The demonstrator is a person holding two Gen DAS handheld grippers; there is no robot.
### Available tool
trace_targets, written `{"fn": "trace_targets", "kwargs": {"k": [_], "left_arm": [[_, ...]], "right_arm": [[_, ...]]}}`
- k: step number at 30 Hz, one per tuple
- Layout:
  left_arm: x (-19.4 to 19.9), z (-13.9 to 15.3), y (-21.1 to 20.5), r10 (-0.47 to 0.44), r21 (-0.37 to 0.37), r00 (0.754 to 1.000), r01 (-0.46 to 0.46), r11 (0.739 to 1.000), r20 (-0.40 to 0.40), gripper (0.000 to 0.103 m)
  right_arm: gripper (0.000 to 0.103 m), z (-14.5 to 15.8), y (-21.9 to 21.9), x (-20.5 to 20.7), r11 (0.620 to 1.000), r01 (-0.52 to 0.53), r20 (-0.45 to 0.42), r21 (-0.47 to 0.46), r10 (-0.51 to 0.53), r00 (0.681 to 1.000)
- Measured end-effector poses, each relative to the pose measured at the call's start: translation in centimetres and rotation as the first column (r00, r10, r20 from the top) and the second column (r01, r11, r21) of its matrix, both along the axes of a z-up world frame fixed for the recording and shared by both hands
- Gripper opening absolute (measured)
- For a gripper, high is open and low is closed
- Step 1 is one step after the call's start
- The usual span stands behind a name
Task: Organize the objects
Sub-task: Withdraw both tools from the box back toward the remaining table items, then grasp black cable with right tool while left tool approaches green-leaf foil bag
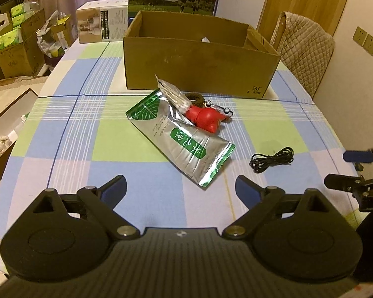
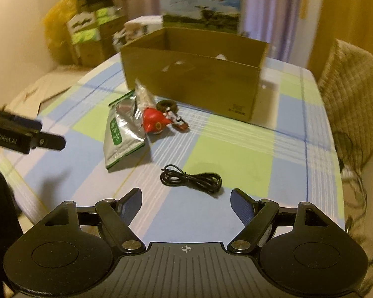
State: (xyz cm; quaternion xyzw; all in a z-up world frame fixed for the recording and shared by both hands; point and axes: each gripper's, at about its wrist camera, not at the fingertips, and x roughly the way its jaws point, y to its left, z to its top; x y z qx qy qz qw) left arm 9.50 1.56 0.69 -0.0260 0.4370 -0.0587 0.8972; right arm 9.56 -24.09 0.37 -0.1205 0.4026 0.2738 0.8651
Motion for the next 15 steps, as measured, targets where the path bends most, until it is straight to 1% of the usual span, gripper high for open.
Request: {"fn": "trace_targets", "kwargs": {"k": [3,7,11,15], "left_arm": [[1.0,-0.7,-0.2,-0.007,0.004,1.000,0.007,1.000,-0.012,0.092],[2.4,-1.6,-0.6,-0.027,0.012,0.999,0.027,1.000,-0.026,0.092],[3.7,-2.7,-0.6,-0.040,0.011,0.998,0.041,0.999,-0.041,0.092],[4.7,-3.4,-0.2,-0.044,0.002,0.998,0.044,0.999,-0.054,0.092]], "right_arm": [[0.073,-0.9,0.8,1.2,0.997,-0.069,0.001,-0.044,0.069,0.998],[0.065,-2.3,1.8,3.0,0.982,-0.158,-0.010,-0.099,0.158,0.987],[0.054,-3.9,2.6,4.7,0.953,-0.248,-0.028,-0.171,0.247,0.969],[0.049,-5.6,3.6,6.3,0.915,-0.331,-0.051,-0.232,0.329,0.943]]}}
